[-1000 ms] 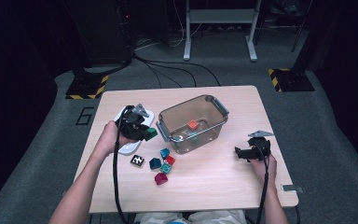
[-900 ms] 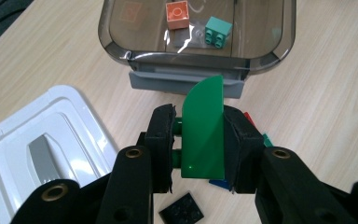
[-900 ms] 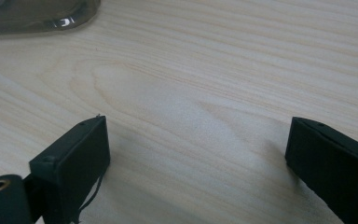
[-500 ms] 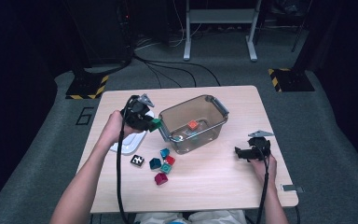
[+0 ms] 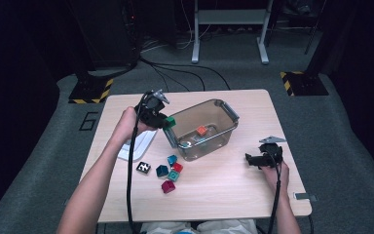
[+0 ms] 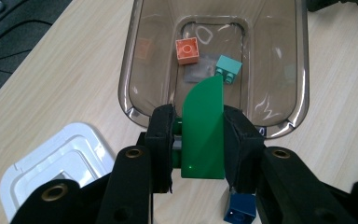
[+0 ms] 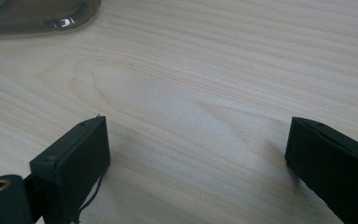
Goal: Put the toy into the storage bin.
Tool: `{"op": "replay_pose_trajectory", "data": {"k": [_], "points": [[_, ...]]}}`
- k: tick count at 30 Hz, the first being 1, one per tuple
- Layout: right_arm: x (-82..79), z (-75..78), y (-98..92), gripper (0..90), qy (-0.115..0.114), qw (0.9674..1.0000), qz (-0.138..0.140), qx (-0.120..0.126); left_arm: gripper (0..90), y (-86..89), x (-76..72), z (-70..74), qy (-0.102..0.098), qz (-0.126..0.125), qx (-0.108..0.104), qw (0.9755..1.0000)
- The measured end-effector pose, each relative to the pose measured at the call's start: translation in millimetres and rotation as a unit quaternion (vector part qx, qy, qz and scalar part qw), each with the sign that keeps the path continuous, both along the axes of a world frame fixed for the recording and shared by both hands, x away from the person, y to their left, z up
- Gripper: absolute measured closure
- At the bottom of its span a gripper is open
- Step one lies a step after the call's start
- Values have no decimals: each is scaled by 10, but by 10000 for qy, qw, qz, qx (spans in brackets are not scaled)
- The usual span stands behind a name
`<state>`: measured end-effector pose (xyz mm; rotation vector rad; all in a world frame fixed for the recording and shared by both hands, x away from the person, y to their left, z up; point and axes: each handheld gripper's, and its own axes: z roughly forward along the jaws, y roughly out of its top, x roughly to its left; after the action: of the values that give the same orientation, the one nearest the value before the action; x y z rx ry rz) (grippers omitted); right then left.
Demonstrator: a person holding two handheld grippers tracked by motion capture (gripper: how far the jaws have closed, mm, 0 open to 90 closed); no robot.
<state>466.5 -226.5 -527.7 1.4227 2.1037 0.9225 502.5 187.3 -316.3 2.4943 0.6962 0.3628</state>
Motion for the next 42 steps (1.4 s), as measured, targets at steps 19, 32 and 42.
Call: {"op": "replay_pose_trajectory", "data": {"k": [19,32,42], "points": [[0,0,0,60,-1,10000,-2,-1,668,-235,254,-19,102,-45,42,9999],[0,0,-1,60,-4,10000,2,-4,668,-315,414,-151,267,56,14,9996],[0,0,-1,61,-6,10000,3,-4,668,-429,517,-245,340,64,17,9994]]}}
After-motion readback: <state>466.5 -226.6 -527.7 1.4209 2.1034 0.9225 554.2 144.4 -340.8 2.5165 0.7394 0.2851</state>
